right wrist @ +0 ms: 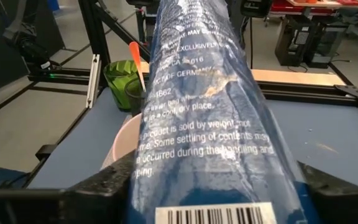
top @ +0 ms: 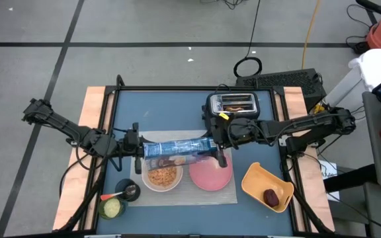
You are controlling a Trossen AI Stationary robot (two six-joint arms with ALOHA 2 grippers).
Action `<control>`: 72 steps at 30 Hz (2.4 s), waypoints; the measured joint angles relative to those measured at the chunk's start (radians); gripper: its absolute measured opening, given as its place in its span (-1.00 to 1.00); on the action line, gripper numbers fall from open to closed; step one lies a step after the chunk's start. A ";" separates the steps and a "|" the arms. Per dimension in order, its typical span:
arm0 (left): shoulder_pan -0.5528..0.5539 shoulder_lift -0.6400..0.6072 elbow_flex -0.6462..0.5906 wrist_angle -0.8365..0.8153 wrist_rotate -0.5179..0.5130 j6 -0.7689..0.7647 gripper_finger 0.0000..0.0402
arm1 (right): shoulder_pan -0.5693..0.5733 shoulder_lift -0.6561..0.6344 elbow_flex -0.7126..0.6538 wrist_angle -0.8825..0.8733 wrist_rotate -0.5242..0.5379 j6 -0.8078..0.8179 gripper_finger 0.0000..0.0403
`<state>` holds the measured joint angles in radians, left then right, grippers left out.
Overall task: Arrange a breakfast setting
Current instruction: Pour the cereal into the white bowl
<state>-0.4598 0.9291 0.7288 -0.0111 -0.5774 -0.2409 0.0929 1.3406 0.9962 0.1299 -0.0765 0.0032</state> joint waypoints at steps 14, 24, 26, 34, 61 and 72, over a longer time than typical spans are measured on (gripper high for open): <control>0.000 0.000 0.000 0.012 0.037 0.001 -0.52 | 0.000 -0.004 -0.001 -0.001 -0.002 0.000 0.06; 0.000 -0.080 0.000 -0.010 0.038 0.055 -0.35 | 0.001 -0.073 -0.003 -0.015 -0.001 0.012 0.05; 0.000 -0.107 0.000 -0.018 0.039 0.057 -0.35 | 0.001 -0.088 -0.003 -0.022 0.002 0.012 0.05; 0.000 -0.196 0.000 -0.022 0.038 0.079 -0.35 | 0.000 -0.176 -0.038 -0.021 0.014 0.011 0.05; 0.000 -0.267 0.000 -0.027 0.037 0.159 -0.35 | 0.001 -0.326 -0.704 1.111 0.072 0.131 0.04; 0.000 -0.261 0.000 -0.122 0.026 0.157 -0.35 | 0.001 -0.325 -0.704 1.298 0.078 0.031 0.04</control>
<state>-0.4598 0.6679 0.7292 -0.1335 -0.5514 -0.0842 0.0937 1.0153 0.2920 1.4274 0.0017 0.0347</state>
